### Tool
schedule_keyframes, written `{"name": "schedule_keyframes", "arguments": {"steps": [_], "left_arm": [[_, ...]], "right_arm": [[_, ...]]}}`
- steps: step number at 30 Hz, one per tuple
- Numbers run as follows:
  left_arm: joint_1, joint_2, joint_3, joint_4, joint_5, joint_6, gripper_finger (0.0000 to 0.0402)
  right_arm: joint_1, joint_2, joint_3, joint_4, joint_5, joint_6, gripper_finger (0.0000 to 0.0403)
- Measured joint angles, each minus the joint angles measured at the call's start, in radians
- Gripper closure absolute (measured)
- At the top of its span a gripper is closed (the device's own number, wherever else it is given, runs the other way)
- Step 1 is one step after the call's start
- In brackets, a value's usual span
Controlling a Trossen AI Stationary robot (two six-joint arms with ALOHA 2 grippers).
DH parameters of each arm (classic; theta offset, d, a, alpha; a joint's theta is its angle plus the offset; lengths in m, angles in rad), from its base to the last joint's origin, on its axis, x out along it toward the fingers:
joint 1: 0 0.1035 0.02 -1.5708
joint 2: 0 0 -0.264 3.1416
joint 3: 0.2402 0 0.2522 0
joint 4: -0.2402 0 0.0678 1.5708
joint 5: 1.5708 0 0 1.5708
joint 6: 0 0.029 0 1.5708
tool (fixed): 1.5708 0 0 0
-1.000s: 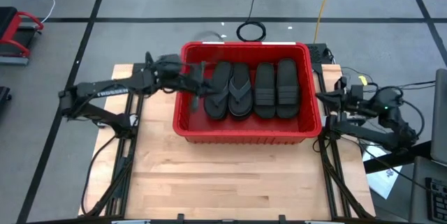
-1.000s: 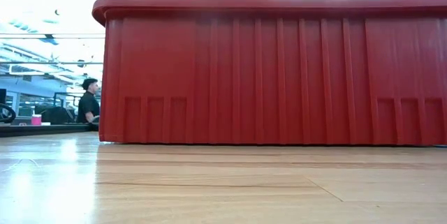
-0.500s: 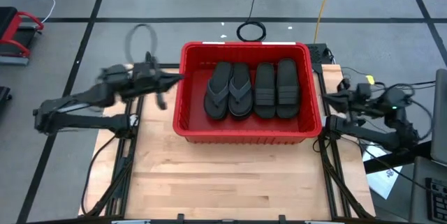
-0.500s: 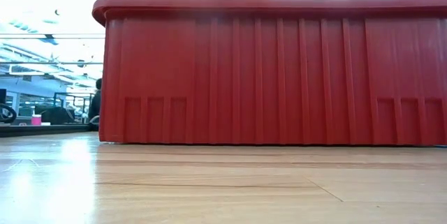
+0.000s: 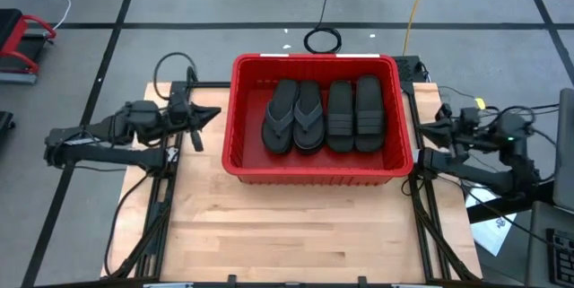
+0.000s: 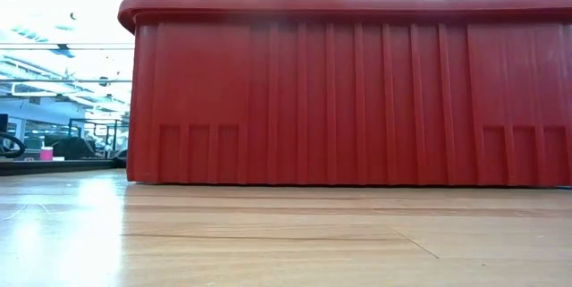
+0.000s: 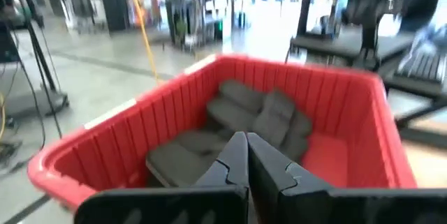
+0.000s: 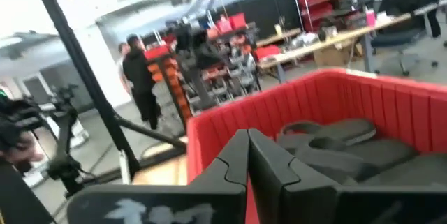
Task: Pick and place slides into bin
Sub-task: Return to Home Position
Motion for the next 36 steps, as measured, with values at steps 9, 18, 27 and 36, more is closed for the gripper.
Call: {"name": "schedule_keyframes", "arguments": {"steps": [9,18,27,36], "left_arm": [[0.001,-0.077,-0.255,0.432,0.040,-0.034,0.0402],[0.025,-0.077,-0.279,0.453,0.009,0.037,0.0402],[0.097,-0.091,-0.279,0.436,0.047,0.027,0.0401],[0.063,-0.049,-0.391,0.586,0.110,-0.110,0.0401]], "right_arm": [[0.001,0.000,-0.204,0.298,-0.035,0.029,0.0403],[0.001,0.000,-0.327,0.470,-0.086,0.077,0.0403],[0.002,-0.001,-0.448,0.632,-0.161,0.151,0.0403],[0.002,-0.001,-0.449,0.603,-0.136,0.108,0.0403]]}}
